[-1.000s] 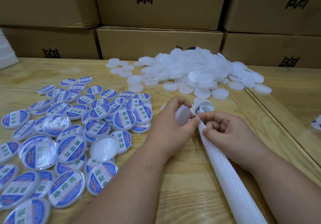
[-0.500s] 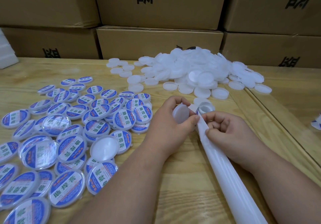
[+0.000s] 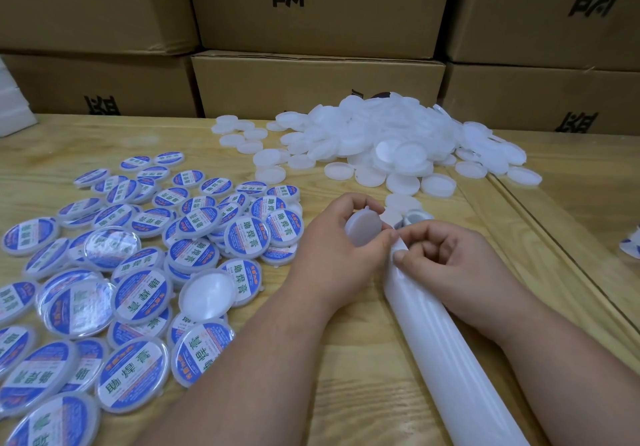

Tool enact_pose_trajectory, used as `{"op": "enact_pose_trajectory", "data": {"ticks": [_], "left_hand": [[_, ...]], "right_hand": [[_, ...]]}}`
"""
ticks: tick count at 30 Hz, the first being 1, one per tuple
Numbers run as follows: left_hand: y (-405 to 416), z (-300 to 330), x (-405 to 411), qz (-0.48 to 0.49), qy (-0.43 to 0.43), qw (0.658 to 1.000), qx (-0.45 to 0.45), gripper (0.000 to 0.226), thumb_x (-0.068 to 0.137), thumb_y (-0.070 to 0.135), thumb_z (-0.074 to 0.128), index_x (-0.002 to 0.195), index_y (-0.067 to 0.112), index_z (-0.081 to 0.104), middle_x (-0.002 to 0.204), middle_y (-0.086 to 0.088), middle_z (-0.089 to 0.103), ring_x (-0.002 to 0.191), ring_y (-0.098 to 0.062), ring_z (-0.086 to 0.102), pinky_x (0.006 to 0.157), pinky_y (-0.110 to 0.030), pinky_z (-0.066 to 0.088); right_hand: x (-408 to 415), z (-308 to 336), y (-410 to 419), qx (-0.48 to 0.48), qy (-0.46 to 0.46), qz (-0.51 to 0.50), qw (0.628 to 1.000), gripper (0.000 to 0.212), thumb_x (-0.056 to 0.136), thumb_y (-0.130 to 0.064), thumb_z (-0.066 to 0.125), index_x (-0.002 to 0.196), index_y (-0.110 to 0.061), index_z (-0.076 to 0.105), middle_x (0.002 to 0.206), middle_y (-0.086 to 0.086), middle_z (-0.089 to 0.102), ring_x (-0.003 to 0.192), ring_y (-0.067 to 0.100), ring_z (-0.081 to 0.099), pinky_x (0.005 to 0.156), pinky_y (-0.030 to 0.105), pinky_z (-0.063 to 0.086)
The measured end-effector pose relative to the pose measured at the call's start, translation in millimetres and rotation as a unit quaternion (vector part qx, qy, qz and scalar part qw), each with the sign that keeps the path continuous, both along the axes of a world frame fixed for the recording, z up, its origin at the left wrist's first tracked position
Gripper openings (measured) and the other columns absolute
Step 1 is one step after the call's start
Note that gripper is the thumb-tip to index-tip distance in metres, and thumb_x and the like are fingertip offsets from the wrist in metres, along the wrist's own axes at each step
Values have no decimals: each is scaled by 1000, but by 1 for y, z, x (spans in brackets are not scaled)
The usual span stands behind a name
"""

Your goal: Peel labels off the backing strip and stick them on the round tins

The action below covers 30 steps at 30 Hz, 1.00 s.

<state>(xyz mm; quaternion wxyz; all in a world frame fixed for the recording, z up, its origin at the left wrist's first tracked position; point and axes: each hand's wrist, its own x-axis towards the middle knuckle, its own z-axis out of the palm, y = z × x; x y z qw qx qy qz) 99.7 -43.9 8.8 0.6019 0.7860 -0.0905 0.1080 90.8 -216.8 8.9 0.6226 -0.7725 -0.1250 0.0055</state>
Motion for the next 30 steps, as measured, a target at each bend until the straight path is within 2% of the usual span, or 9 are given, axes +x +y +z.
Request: {"op": "enact_pose_trajectory", "data": {"ticks": [4, 7, 11, 17, 21, 24, 26, 30], "left_hand": [[-1, 0, 0, 10, 1, 1000, 7, 24, 77, 39, 71, 96, 47, 60, 99, 17, 72, 101, -11, 66, 88, -39, 56], [-1, -1, 1, 20, 2, 1000, -7, 23, 81, 33, 74, 94, 46, 62, 95, 23, 67, 93, -14, 70, 84, -42, 59], [0, 0, 1, -4, -2, 1000, -16, 26, 79, 35, 76, 94, 48, 58, 89, 22, 72, 84, -4, 66, 78, -33, 57], [0, -1, 1, -16, -6, 1000, -6, 30, 82, 30, 77, 97, 47, 56, 88, 22, 74, 89, -4, 66, 82, -32, 55], [0, -2, 2, -4, -6, 1000, 0, 29, 82, 29, 73, 95, 49, 56, 91, 19, 74, 92, -9, 66, 84, -37, 57], [0, -2, 3, 25, -4, 1000, -17, 27, 81, 29, 72, 94, 48, 58, 94, 13, 73, 85, -7, 66, 73, -26, 57], [1, -1, 3, 42, 3, 998, -37, 27, 81, 27, 72, 95, 47, 58, 90, 15, 72, 76, -3, 63, 63, -17, 52], [1, 0, 3, 56, 18, 997, -58, 27, 80, 27, 72, 95, 46, 58, 95, 10, 72, 80, -9, 66, 62, -20, 53]], "right_hand": [[2, -2, -1, -10, -8, 2, 1000, 13, 92, -7, 71, 95, -20, 74, 61, -1, 55, 56, 13, 44, 52, 21, 39], [3, -2, -1, -19, -13, 4, 1000, 15, 89, -12, 70, 94, -25, 74, 60, -3, 54, 56, 12, 45, 53, 22, 40], [3, -2, -1, -11, -15, -3, 1000, 21, 79, -24, 65, 96, -31, 75, 59, -3, 48, 53, 10, 39, 50, 18, 38], [2, -1, -2, -16, -9, -11, 1000, 25, 78, -25, 63, 98, -32, 77, 63, 2, 43, 58, 12, 38, 52, 19, 37], [2, 0, 0, -1, -3, -11, 1000, 26, 78, -22, 61, 97, -34, 75, 62, 2, 45, 54, 10, 40, 50, 17, 39], [2, 0, -1, 0, -13, -18, 1000, 28, 81, -17, 62, 96, -39, 71, 65, 6, 47, 57, 17, 42, 50, 20, 39], [2, -1, -1, -2, -20, -24, 1000, 34, 89, -5, 63, 95, -38, 69, 65, 7, 47, 59, 19, 41, 52, 24, 40], [1, 0, 0, 9, -16, -38, 999, 34, 93, 6, 58, 101, -27, 65, 66, 9, 45, 61, 22, 39, 57, 31, 37]]}}
